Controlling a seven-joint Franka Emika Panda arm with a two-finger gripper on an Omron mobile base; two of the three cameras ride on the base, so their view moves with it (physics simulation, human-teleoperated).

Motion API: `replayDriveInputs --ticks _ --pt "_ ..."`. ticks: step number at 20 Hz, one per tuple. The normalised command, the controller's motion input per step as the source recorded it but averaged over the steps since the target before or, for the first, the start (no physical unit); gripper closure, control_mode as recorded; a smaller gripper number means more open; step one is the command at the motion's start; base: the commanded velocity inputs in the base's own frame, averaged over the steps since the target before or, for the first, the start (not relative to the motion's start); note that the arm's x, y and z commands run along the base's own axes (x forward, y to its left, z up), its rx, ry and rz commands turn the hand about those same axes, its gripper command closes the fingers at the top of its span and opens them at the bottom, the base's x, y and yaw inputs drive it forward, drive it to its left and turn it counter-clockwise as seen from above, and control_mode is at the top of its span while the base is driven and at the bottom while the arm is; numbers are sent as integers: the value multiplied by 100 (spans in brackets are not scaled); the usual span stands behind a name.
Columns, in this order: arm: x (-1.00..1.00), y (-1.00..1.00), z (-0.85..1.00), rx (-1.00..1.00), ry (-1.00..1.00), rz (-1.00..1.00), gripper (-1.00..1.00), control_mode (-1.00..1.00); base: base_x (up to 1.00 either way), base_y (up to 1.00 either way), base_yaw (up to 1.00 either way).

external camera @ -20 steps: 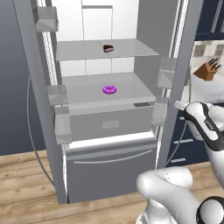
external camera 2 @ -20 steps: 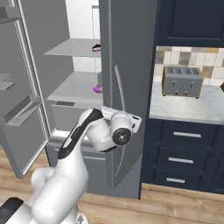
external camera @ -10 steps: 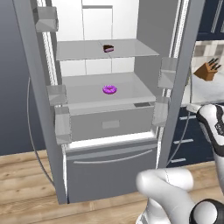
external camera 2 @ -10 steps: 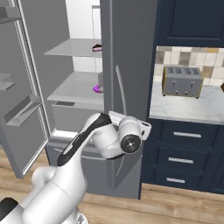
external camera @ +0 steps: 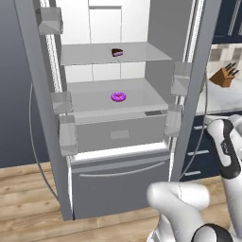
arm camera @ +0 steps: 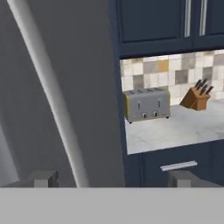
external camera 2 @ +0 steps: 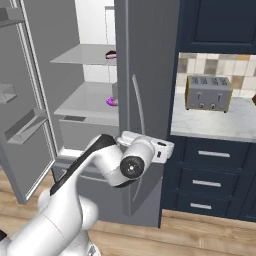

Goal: Take the cake and donut from the fridge and place them on the empty tray on the dining counter.

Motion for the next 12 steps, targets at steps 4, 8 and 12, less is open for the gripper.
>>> replayDriveInputs --ticks 4,8,12 --pt "-26 4 32 -44 1 -5 -100 -100 0 0 0" --pt "-69 1 53 -32 0 -1 -100 -100 0 0 0" --pt "-77 12 44 -15 12 0 -100 -100 0 0 0"
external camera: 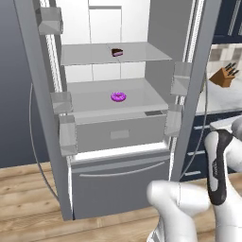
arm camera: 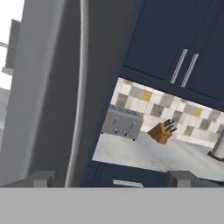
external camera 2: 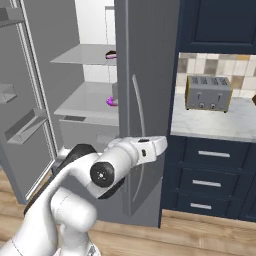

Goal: Take the cake and donut from the fridge and place them on the empty tray on the dining counter.

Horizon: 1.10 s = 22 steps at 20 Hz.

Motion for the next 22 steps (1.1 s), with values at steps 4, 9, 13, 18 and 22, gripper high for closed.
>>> replayDriveInputs --ticks 4,9,13,18,22 --pt "-49 56 41 -22 9 1 -100 -100 0 0 0" --pt "-45 71 51 -26 10 0 -100 -100 0 0 0" --pt "-32 81 44 -31 12 0 -100 -100 0 0 0" --pt "-6 82 5 -32 24 -7 -100 -100 0 0 0" --pt "10 50 -18 -13 42 -8 -100 -100 0 0 0"
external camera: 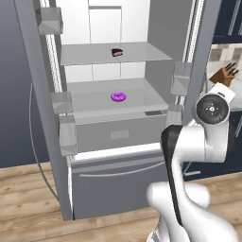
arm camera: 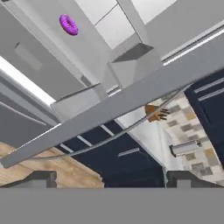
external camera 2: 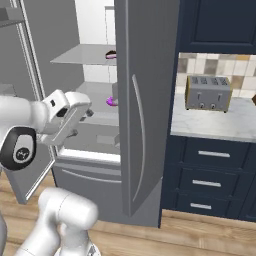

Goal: Take the cake and donut from the fridge and place them on the empty tray on the dining counter.

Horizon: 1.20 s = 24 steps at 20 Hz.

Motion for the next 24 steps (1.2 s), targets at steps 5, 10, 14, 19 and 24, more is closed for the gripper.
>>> replayDriveInputs --ticks 5,10,14,19,24 --pt "31 7 -39 -11 30 -1 -100 -100 0 0 0" --pt "52 51 -57 -33 23 0 -100 -100 0 0 0" --pt "59 54 -44 -33 24 0 100 -100 0 0 0" --pt "60 -1 -16 -11 17 3 100 -100 0 0 0" --pt "57 -4 -6 -6 13 1 100 -100 0 0 0"
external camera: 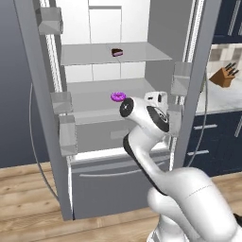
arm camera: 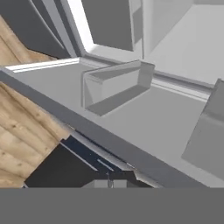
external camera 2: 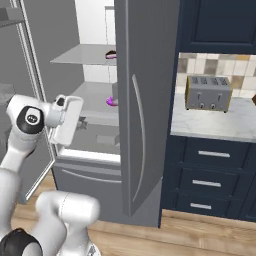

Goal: Take the cake and donut from the fridge and place them on the empty tray on the dining counter.

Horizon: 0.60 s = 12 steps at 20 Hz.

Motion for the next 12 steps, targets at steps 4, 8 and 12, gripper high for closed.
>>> replayDriveInputs --ticks 4,8,12 --pt "49 -21 -10 -1 9 0 100 -100 0 0 0" --pt "37 -21 -16 -5 6 0 100 -100 0 0 0" --pt "22 -9 -28 -19 3 0 100 -100 0 0 0"
